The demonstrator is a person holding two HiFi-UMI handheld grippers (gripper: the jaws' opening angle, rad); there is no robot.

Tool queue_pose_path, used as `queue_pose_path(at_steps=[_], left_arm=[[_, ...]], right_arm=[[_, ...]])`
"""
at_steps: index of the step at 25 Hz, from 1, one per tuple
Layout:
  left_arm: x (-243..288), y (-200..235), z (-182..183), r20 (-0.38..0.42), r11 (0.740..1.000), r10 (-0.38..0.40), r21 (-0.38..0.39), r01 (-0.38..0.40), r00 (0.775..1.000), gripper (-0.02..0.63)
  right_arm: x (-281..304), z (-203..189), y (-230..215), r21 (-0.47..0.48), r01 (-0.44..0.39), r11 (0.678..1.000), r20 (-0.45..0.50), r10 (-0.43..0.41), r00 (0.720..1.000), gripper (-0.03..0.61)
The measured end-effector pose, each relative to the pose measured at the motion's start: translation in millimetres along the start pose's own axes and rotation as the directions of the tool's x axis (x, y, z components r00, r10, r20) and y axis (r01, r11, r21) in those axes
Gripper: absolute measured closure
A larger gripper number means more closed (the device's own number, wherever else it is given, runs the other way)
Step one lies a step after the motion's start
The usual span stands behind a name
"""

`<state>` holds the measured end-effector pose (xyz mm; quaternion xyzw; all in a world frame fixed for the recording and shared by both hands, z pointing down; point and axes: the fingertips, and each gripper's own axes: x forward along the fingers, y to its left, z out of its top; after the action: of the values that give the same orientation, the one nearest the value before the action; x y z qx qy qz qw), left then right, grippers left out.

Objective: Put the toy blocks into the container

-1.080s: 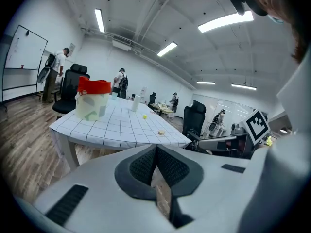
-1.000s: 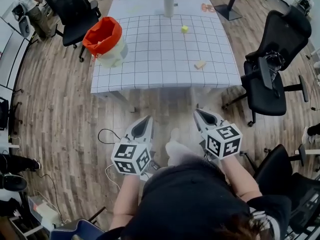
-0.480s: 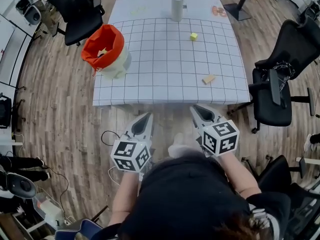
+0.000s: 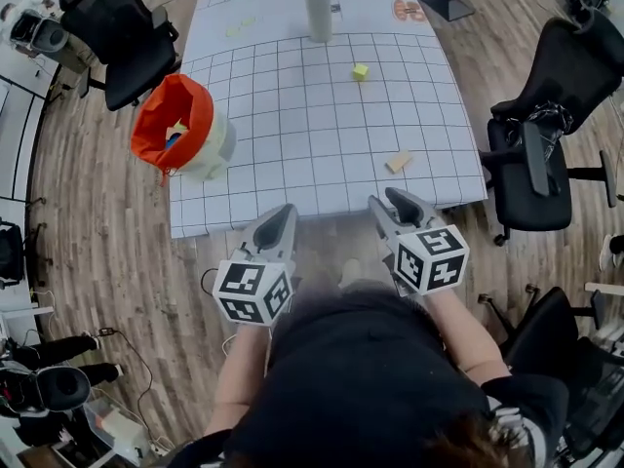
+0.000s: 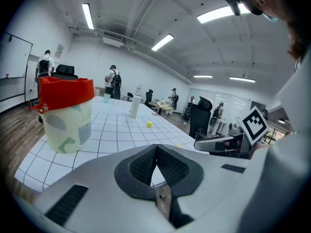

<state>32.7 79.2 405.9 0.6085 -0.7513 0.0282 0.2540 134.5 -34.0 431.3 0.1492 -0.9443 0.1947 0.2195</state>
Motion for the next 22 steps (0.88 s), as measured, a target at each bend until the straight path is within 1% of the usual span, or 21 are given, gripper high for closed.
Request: queue_pose_path(at_steps=[3,6,10,13,16,19,22], left_arm=[[16,6,10,-0.01,0.999,-0.03,0.019,0.03,1.0,0.588],[36,15,15,-0.033,0.998,-0.06,0.034,0.062,0.998,0.588],[67,28,28,-0.059,0.992,-0.109,0.058,0.112,0.992,0.588],[90,39,36,-0.095,0.981,-0.164,0.085,0.172,0.982,0.588],[114,46,41,-0.138,0.966,-0.226,0.097,0.24,0.964,0.588],[135,47,41,-0.173,0.948,-0.279,0.107,0.3,0.944,0.588],[153,45,37,-0.208,0.927,-0.333,0.104,0.36,0.92,0.588]], right_arm=[[9,2,-12,0.01,0.042,0.999,-0.005,-0.042,0.999,0.41],[19,4,-26,0.047,0.101,0.994,-0.009,-0.101,0.995,0.396],[33,11,-48,0.115,0.209,0.971,-0.008,-0.209,0.978,0.388],[40,12,-65,0.177,0.306,0.935,-0.011,-0.309,0.951,0.383],[47,11,-82,0.236,0.392,0.889,-0.021,-0.399,0.917,0.38],[56,6,-97,0.307,0.45,0.839,-0.034,-0.463,0.886,0.379],[63,-5,-108,0.351,0.502,0.79,-0.065,-0.515,0.855,0.377]])
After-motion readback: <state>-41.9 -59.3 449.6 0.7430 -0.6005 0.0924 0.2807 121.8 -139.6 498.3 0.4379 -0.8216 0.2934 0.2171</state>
